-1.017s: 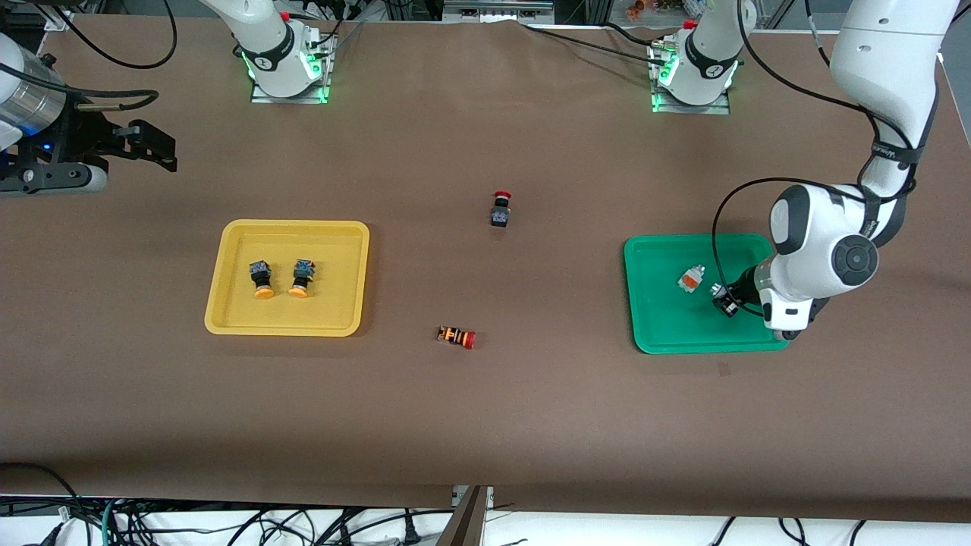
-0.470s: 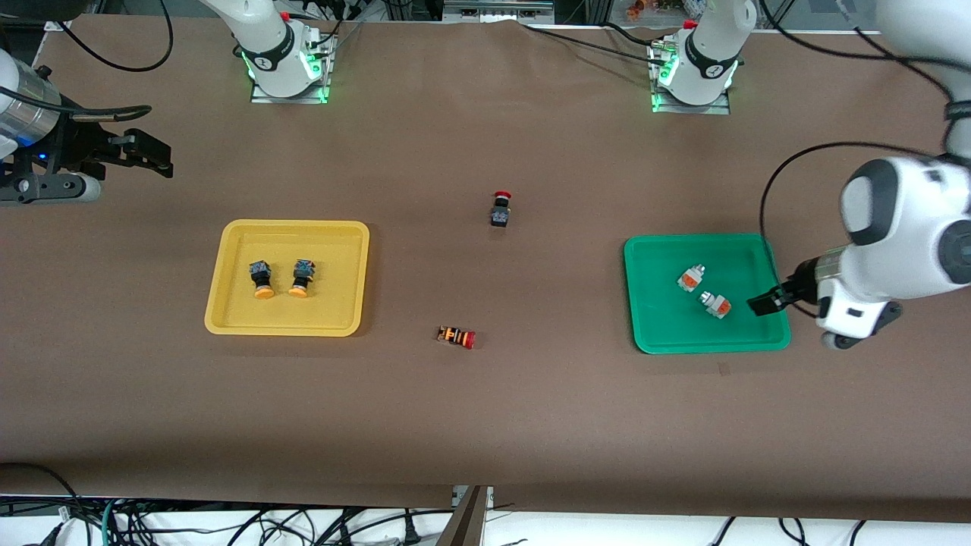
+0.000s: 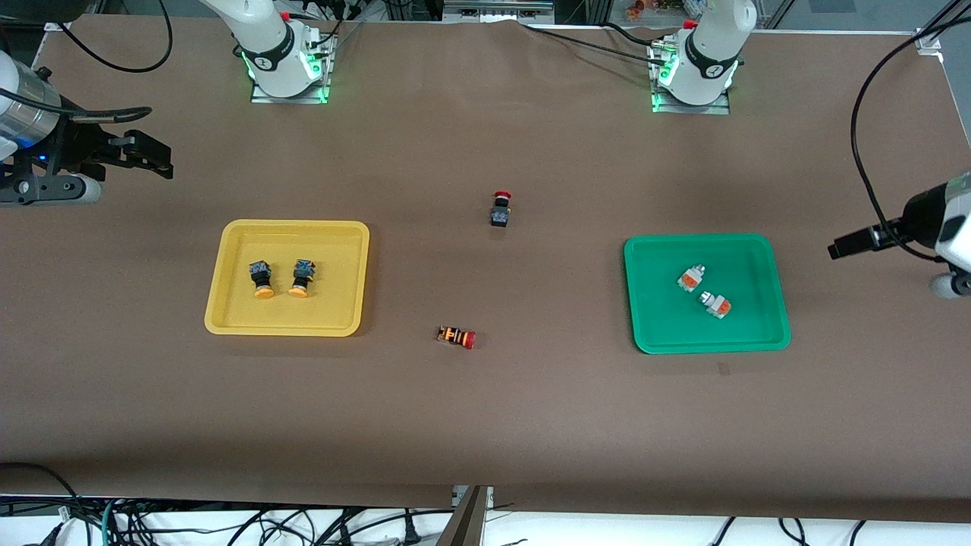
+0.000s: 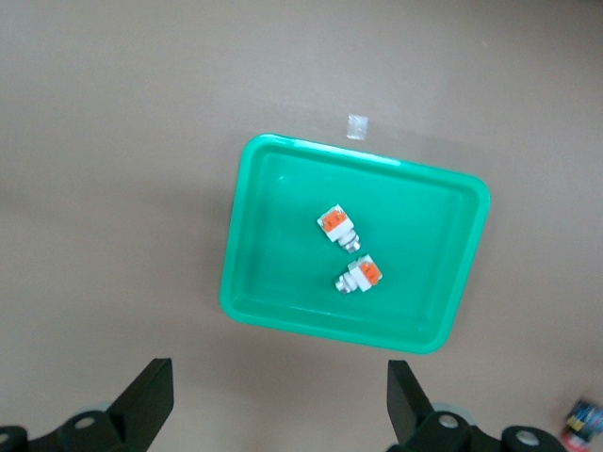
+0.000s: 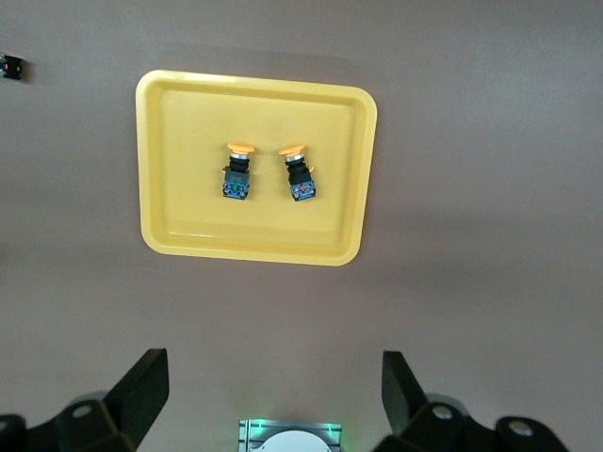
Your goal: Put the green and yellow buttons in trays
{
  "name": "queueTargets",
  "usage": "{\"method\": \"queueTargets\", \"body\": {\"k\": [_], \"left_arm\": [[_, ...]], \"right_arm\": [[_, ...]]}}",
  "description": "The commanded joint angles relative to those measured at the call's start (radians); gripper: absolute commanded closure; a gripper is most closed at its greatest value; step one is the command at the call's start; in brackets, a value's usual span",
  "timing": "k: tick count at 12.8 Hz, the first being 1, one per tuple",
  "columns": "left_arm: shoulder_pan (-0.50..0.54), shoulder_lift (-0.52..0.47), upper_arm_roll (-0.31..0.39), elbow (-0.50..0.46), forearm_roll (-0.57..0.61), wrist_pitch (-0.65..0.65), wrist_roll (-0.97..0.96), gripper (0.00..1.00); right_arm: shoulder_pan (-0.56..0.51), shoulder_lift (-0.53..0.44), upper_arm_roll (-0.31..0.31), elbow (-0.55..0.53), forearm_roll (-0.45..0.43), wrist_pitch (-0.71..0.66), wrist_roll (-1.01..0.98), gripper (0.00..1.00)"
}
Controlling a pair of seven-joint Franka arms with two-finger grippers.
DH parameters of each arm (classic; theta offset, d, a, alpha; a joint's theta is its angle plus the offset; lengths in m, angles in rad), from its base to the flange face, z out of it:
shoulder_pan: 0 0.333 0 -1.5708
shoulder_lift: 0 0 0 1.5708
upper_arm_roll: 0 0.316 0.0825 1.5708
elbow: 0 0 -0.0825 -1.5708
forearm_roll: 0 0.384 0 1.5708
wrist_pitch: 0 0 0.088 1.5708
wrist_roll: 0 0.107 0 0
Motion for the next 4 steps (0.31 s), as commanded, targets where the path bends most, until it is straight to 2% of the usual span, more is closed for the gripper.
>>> {"method": "queueTargets", "body": {"k": [1, 2, 4], "left_arm": [[-0.115, -0.13, 0.074, -0.204, 0.006, 0.151, 0.132, 0.0], [-0.139, -0.146, 0.104, -0.188, -0.009, 0.136, 0.126, 0.0], [-0.142, -0.164, 0.106, -0.145, -0.014, 0.067, 0.131, 0.0]], "right_arm": [[-0.01, 0.006, 0.003, 0.023, 0.016, -0.017, -0.011, 0.0], [-0.01, 0.006, 0.003, 0.023, 0.016, -0.016, -0.011, 0.0], [-0.01, 0.006, 0.003, 0.023, 0.016, -0.016, -0.011, 0.0]]}}
